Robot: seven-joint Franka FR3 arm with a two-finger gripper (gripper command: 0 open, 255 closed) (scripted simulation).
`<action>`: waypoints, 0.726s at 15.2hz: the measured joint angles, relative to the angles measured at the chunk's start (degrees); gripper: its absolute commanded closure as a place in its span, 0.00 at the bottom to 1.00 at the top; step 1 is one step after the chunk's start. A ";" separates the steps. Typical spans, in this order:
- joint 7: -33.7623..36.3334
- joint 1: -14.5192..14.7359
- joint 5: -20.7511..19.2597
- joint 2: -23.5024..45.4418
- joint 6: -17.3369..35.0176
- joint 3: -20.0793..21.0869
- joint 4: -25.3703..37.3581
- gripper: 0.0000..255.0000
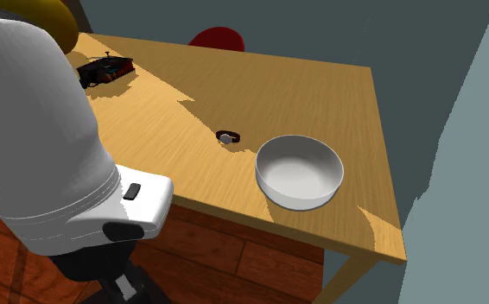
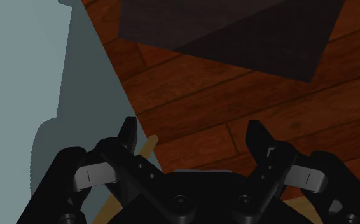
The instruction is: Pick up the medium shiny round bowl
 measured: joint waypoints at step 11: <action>3.72 -0.01 1.56 21.01 5.28 2.85 15.42 0.00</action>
